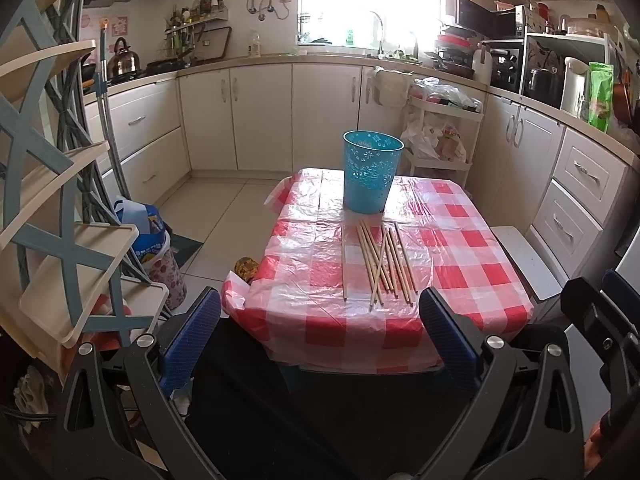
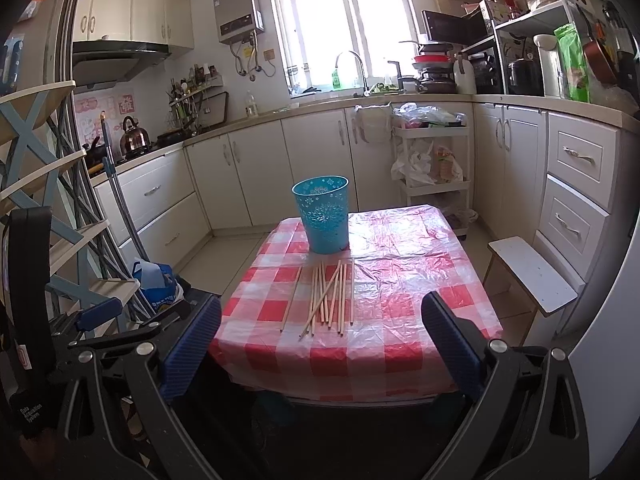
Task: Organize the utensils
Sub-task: 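Move both open tools toward the wooden sticks on the checked table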
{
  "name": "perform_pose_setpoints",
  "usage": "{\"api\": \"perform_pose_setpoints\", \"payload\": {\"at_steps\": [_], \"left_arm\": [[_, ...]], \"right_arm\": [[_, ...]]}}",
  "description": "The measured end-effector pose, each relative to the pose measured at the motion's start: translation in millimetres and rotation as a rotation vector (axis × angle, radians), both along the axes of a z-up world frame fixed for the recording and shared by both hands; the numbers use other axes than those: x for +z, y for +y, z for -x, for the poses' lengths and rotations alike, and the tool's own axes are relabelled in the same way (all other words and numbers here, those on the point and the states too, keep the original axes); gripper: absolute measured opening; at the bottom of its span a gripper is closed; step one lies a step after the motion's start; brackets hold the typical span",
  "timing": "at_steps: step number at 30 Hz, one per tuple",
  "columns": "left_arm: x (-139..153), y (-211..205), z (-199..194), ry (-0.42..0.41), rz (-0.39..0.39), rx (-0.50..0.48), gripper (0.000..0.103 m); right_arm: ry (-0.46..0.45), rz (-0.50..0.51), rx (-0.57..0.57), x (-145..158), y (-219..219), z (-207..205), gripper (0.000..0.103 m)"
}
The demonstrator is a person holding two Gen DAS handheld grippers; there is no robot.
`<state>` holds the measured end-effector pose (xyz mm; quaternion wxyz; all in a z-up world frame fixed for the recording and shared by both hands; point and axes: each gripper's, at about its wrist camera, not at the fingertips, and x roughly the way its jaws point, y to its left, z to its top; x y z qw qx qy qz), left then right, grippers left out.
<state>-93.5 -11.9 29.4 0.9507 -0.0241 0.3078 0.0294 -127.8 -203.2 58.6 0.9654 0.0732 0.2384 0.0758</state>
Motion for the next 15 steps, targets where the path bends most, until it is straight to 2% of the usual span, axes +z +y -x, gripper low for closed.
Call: {"api": "perform_pose_setpoints", "payload": {"at_steps": [15], "left_arm": [[1.9,-2.0,2.0,-0.005,0.005,-0.001,0.095]], "right_arm": [[0.003,-0.022,0.001,1.3,-1.8,0.1,0.096]]}}
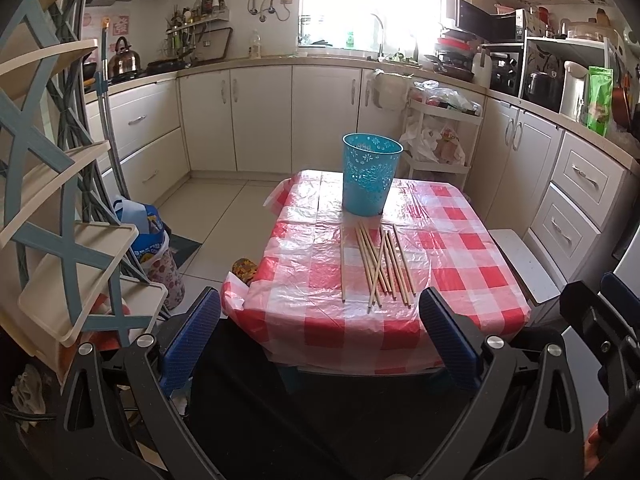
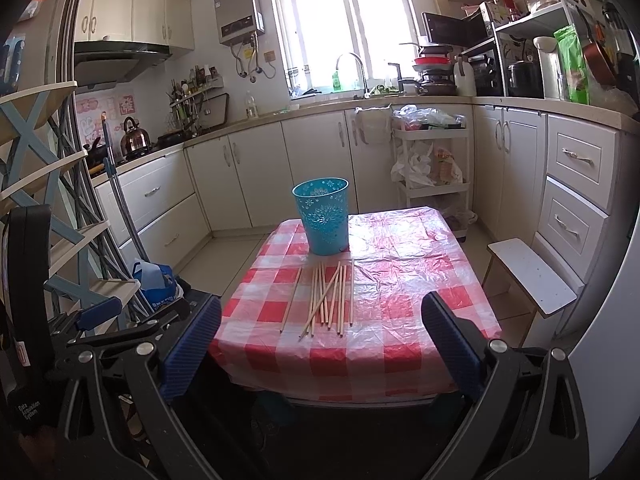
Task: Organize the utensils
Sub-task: 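Move both open tools toward the wooden sticks on the checked table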
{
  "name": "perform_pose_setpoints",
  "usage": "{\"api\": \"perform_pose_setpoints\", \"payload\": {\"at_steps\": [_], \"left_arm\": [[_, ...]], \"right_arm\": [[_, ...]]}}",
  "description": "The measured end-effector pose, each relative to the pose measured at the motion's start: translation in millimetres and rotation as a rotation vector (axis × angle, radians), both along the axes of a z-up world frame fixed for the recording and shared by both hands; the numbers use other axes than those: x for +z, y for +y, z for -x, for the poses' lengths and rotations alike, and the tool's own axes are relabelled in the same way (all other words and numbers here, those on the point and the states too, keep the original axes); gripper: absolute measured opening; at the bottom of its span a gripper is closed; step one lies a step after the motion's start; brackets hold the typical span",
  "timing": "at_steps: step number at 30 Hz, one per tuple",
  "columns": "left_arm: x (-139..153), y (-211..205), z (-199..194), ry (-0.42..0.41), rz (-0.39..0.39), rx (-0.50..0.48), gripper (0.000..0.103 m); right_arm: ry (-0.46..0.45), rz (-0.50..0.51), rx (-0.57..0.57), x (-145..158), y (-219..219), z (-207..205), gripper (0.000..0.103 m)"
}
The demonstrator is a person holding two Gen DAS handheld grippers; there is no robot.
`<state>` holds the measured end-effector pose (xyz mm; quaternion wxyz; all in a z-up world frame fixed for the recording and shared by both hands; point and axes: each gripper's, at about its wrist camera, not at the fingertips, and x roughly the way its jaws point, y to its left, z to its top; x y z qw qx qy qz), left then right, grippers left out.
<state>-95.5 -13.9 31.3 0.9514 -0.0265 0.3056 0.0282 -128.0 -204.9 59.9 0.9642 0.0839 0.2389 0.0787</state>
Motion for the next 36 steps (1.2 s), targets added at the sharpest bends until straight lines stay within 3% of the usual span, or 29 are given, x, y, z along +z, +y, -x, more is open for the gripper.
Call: {"api": "perform_pose_setpoints", "payload": {"at_steps": [10,25,36], "left_arm": [[0,0,0,0.001,0.001,-0.001,0.095],[-4,0,-2,0.01,0.008,0.001,0.095],[-31,16,-49,0.076,0.059,0.003,0.095]], "right_arm": [[0.004,-0.037,0.003,2,0,1,0.096],[0.002,0.083,0.019,-1,11,-4,0.096],[0.05,0.09,0.032,-23,14,-46,0.096]]}}
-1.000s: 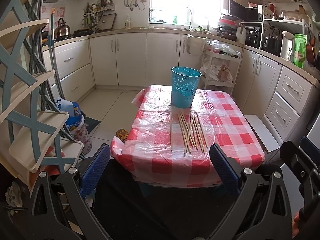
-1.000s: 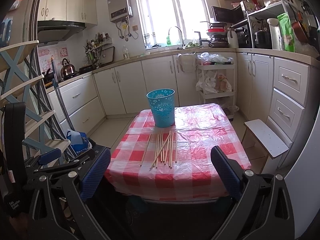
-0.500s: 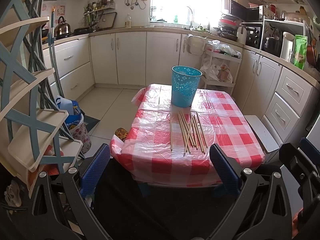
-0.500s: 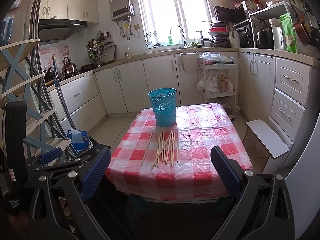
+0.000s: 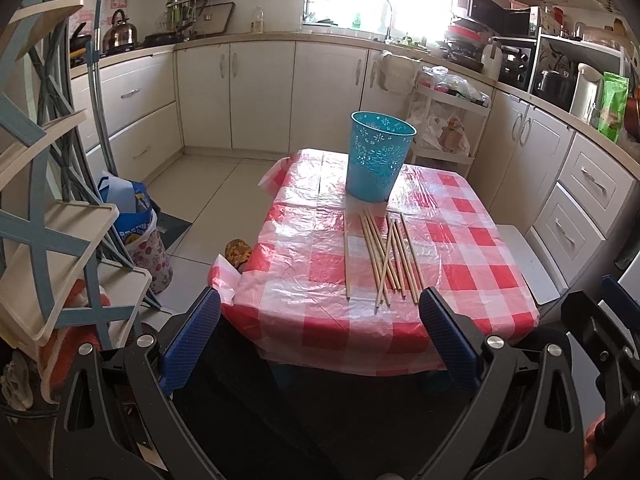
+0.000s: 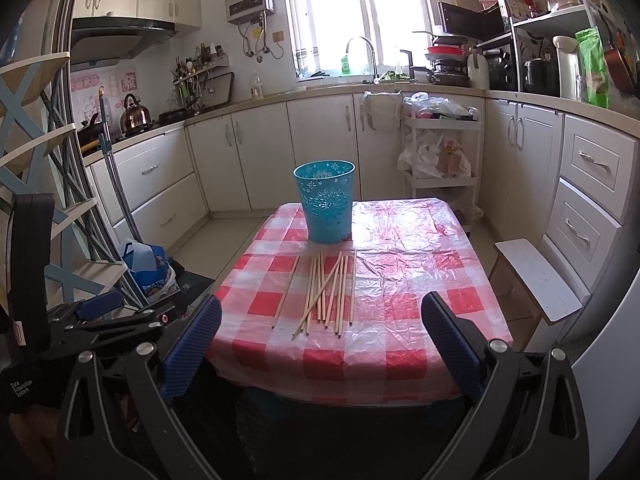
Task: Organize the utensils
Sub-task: 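Move both open tools toward the wooden sticks on the checked table, then grasp a wooden stick with the left tool while the right tool grasps another stick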
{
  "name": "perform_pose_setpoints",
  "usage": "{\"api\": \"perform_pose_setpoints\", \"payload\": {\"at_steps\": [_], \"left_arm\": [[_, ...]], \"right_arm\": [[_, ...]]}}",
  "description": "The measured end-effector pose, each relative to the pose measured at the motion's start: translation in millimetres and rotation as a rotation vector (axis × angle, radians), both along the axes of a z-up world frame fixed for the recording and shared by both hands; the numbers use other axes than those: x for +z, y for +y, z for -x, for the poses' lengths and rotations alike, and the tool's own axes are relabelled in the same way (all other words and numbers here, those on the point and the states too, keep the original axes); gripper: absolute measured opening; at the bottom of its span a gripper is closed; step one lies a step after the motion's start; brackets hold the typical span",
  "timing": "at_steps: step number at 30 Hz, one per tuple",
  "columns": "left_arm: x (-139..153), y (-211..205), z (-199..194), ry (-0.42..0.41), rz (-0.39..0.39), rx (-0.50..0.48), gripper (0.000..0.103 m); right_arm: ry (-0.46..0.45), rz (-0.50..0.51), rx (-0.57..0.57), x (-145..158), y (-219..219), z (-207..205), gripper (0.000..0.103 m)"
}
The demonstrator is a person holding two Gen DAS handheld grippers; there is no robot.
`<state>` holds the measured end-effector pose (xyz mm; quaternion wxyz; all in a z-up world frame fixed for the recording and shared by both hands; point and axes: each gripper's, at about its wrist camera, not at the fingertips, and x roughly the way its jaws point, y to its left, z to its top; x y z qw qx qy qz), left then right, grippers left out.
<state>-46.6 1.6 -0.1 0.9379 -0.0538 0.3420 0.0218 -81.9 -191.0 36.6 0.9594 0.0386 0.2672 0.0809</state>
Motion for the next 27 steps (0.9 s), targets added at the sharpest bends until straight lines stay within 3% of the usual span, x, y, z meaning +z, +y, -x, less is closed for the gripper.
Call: {"api": "perform_pose_setpoints", "payload": {"at_steps": [11,13,16,22,27], "left_arm": [[-43,20,-82,0.095,0.033,0.023,0.095],[-49,20,-96,0.101,0.043,0.017,0.095],[-59,17,-121,0.114,0.035,0.0,0.095],[-88,3,-178,0.158,0.025,-0.036,0.094],[-108,-15,-223,0.17,-0.009,-0.068,0.082]], "right_arm": [[0.107,-0.007,-0.009,-45,-18,-94,0.095],[0.129,-0.003,-0.002,-55,-22,-116,0.079],[0.195,-0.009,0.018,-74,-26,-153,0.063],[0.289,0.017,0.067,-111,-20,-220,0.042],[0.362,0.021,0.071,-143,-16,-265,0.027]]}}
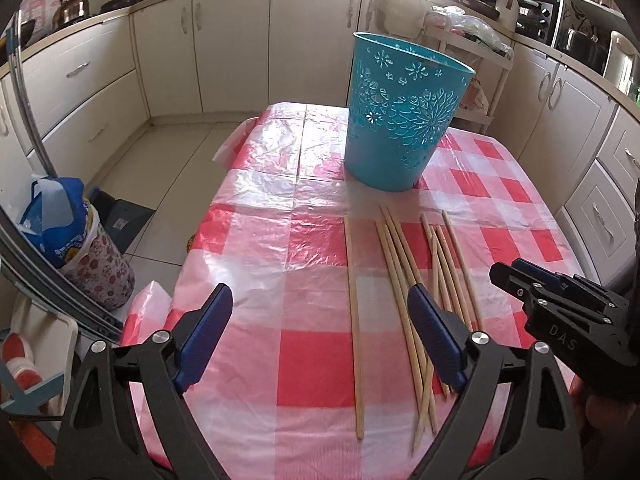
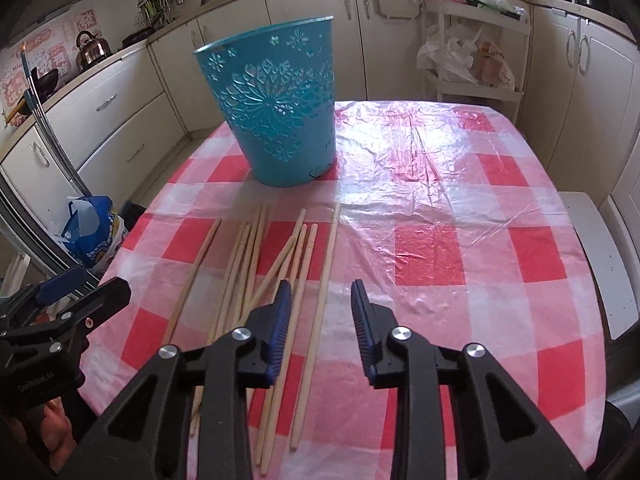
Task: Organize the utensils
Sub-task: 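Grasp a wooden stick with the left tool while the right tool grasps another stick, then lift the stick into the teal bin and open the left tool while the right tool carries its stick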
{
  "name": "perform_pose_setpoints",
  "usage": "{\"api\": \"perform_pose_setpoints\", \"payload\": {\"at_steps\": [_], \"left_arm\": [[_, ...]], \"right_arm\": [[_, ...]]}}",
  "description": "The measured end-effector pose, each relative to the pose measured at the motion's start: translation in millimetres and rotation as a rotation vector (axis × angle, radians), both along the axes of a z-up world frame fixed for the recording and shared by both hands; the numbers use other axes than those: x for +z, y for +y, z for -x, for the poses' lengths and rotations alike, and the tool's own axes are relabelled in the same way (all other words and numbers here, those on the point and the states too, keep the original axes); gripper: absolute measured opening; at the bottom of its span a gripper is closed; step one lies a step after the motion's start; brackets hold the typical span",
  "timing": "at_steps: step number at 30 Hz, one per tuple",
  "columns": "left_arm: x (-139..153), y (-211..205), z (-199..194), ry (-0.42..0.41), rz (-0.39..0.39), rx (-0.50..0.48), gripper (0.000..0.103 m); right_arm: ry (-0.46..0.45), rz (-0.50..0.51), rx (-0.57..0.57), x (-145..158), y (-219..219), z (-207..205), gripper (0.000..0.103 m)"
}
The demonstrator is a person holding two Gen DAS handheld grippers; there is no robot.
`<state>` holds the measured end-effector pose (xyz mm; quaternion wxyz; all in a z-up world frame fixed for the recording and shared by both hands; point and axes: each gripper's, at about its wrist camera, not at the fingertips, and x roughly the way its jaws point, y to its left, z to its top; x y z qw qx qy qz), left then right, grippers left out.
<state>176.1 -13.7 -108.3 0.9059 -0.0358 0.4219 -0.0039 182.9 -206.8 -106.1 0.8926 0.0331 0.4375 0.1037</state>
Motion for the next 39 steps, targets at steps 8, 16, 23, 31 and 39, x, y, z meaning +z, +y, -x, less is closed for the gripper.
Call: {"api": "perform_pose_setpoints", "payload": {"at_steps": [8,16,23,31,39], "left_arm": [[-32,-17,-56,0.059,0.001,-0.036,0.066],[-46,-21,-76,0.101,-0.018,-0.059,0.061],[-51,-41,-75,0.072,-0.089,-0.152,0.005],[-26,-20,-63,0.035,0.174,-0.224,0.005],[50,25,-53,-0.19,0.36,-0.219,0.005]], "right_arm": [[0.049,0.055,0.031,-22,13,-33,0.021],[0.068,0.103,0.032,-28,11,-47,0.014],[0.039,0.152,0.059,-28,14,-46,0.006],[0.059,-0.066,0.003,-18,-14,-41,0.006],[0.05,-0.315,-0.048,-15,-42,-32,0.006]]}}
